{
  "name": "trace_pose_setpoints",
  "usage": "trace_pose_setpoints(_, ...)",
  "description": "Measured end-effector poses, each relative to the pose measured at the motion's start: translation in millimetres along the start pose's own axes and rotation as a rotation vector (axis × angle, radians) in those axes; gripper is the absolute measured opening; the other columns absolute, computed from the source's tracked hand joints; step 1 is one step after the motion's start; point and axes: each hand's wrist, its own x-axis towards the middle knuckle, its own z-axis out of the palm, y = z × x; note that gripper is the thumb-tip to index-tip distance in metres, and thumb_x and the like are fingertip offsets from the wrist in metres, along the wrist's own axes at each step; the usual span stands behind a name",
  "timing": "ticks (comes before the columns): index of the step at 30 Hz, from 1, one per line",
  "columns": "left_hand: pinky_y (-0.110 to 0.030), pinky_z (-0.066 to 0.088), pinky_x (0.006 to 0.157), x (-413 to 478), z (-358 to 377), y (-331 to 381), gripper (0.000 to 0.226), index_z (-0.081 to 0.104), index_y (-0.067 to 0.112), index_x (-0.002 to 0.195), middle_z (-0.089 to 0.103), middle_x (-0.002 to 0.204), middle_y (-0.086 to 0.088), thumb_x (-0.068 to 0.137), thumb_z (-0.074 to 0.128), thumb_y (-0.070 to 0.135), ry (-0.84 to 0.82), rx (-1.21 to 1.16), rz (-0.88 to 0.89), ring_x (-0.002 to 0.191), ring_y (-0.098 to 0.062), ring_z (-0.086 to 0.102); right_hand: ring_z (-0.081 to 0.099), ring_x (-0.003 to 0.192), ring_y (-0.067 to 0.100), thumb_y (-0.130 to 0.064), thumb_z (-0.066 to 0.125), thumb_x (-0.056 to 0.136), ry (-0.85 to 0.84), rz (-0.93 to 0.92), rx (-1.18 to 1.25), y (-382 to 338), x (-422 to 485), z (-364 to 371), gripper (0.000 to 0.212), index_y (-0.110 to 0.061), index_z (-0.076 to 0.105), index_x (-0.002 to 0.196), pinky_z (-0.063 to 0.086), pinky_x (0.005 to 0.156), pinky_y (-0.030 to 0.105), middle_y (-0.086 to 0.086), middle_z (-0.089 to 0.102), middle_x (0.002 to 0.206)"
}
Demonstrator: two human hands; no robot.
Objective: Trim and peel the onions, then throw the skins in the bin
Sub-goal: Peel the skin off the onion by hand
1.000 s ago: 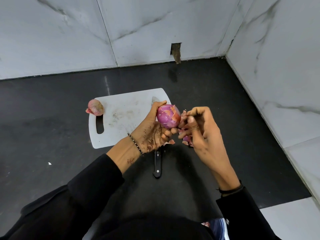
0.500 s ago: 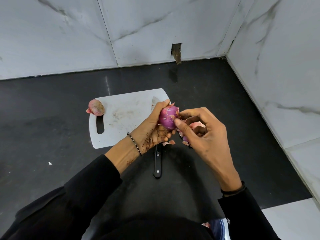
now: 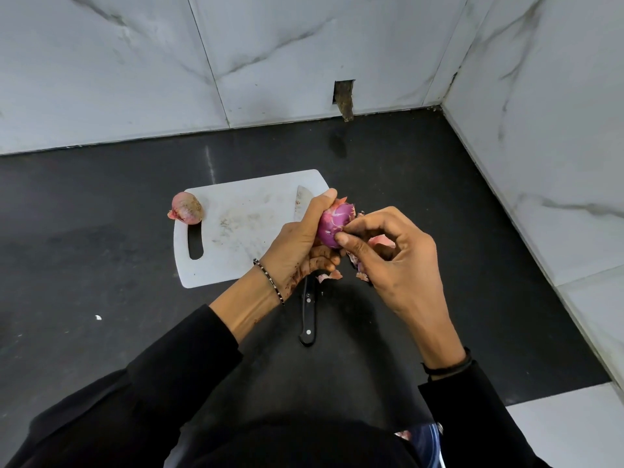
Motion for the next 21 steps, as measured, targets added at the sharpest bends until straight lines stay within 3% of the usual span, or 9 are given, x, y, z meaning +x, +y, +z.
trace_pose_setpoints(3, -0.021, 0.049, 0.045, -0.9, 0.4, -0.8, 0.063, 0.068, 0.006, 0.094, 0.063, 0.07, -0.014, 0.088, 0.048, 0.065, 0.001, -0.004, -0.001, 0.05, -0.016, 0.057, 0.066, 0.09, 0.011, -0.015, 0.077, 0.089, -0.032, -0.035, -0.053, -0.5, -1.2, 3.0, 0.008, -0.014, 0.072, 0.096, 0.053, 0.063, 0.012, -0.004, 0.064, 0.097)
trace_pose_setpoints(5, -0.021, 0.049, 0.045, -1.9, 3.1, -0.9, 0.063, 0.067, 0.006, 0.097, 0.063, 0.07, -0.012, 0.089, 0.046, 0.066, -0.021, -0.048, -0.017, 0.049, -0.015, 0.057, 0.066, 0.088, 0.013, -0.017, 0.077, 0.09, -0.016, -0.035, -0.048, 1.2, -1.7, 4.2, 0.009, -0.018, 0.071, 0.096, 0.054, 0.061, 0.017, -0.005, 0.064, 0.097)
trace_pose_setpoints(7, -0.021, 0.05, 0.045, -2.0, 5.2, -0.7, 0.062, 0.067, 0.008, 0.094, 0.063, 0.071, -0.012, 0.089, 0.045, 0.066, -0.029, -0.081, -0.018, 0.048, -0.014, 0.056, 0.069, 0.086, 0.017, -0.023, 0.08, 0.088, 0.027, 0.011, 0.003, 2.9, -1.9, 4.3, 0.015, -0.025, 0.067, 0.095, 0.059, 0.061, 0.035, -0.008, 0.066, 0.095)
trace_pose_setpoints(9, -0.021, 0.05, 0.045, -1.6, 6.5, 0.8, 0.063, 0.066, 0.007, 0.097, 0.065, 0.074, -0.013, 0.089, 0.045, 0.066, -0.02, -0.069, -0.007, 0.049, -0.014, 0.056, 0.07, 0.086, 0.017, -0.026, 0.083, 0.083, 0.071, 0.048, 0.039, 2.2, -1.5, 2.9, 0.021, -0.025, 0.067, 0.097, 0.06, 0.067, 0.045, -0.009, 0.069, 0.094)
trace_pose_setpoints(14, -0.022, 0.052, 0.048, -2.2, 7.3, 3.5, 0.06, 0.065, 0.008, 0.1, 0.066, 0.071, -0.011, 0.09, 0.046, 0.064, 0.0, -0.04, 0.029, 0.051, -0.015, 0.057, 0.069, 0.088, 0.017, -0.023, 0.084, 0.082, 0.069, 0.032, 0.044, 0.0, 0.3, 0.0, 0.023, -0.02, 0.072, 0.102, 0.06, 0.074, 0.044, -0.007, 0.07, 0.096)
trace_pose_setpoints(19, -0.032, 0.056, 0.066, -0.1, 5.5, 2.3, 0.065, 0.07, 0.006, 0.092, 0.068, 0.073, -0.017, 0.087, 0.048, 0.068, 0.065, 0.038, 0.056, 0.06, -0.024, 0.062, 0.069, 0.085, 0.019, -0.02, 0.083, 0.084, 0.084, -0.006, 0.037, -0.6, 0.1, -0.2, 0.017, -0.017, 0.075, 0.098, 0.059, 0.072, 0.042, -0.007, 0.07, 0.093)
trace_pose_setpoints(21, -0.032, 0.056, 0.067, -1.3, 4.1, 3.4, 0.065, 0.071, 0.007, 0.09, 0.069, 0.073, -0.017, 0.087, 0.048, 0.067, 0.086, 0.065, 0.059, 0.061, -0.023, 0.063, 0.069, 0.087, 0.019, -0.019, 0.082, 0.085, 0.067, -0.013, 0.029, -0.4, -0.1, -0.1, 0.014, -0.016, 0.076, 0.097, 0.059, 0.072, 0.042, -0.007, 0.07, 0.093)
